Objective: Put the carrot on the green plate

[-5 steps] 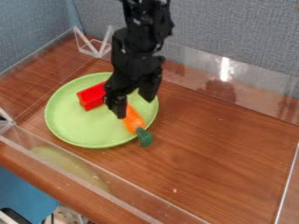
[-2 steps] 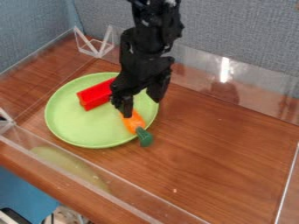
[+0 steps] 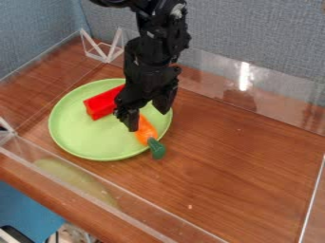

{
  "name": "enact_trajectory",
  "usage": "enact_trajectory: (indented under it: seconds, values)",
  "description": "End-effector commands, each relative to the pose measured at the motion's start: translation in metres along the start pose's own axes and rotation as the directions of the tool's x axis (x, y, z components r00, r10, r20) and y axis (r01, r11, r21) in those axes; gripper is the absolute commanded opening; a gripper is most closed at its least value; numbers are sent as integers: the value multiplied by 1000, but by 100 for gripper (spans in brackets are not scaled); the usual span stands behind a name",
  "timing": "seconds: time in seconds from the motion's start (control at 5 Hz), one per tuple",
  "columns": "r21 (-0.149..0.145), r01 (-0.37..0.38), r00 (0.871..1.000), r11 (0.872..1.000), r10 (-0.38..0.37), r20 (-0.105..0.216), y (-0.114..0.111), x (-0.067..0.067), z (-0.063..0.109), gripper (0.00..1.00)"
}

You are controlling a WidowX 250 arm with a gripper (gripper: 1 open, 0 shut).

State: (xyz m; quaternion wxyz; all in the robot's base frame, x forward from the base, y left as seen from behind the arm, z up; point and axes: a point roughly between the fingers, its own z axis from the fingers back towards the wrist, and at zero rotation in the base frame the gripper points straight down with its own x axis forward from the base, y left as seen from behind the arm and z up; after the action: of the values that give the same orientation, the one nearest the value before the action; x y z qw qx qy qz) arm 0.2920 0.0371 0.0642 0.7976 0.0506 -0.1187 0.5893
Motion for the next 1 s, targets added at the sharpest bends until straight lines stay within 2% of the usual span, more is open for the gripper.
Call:
enact_trajectory:
  seconds: [0.0,0.2,0.4,0.8]
  values:
    - [-21,-47,999,999,47,2,1,13,10,100]
    - [-37,-23,1000,999,22,-15,-1,22,30,100]
    - [-68,4,999,998,-7,-37,-4,31,55,100]
    - [-78,50,999,996,-51,-15,-28,13,45,100]
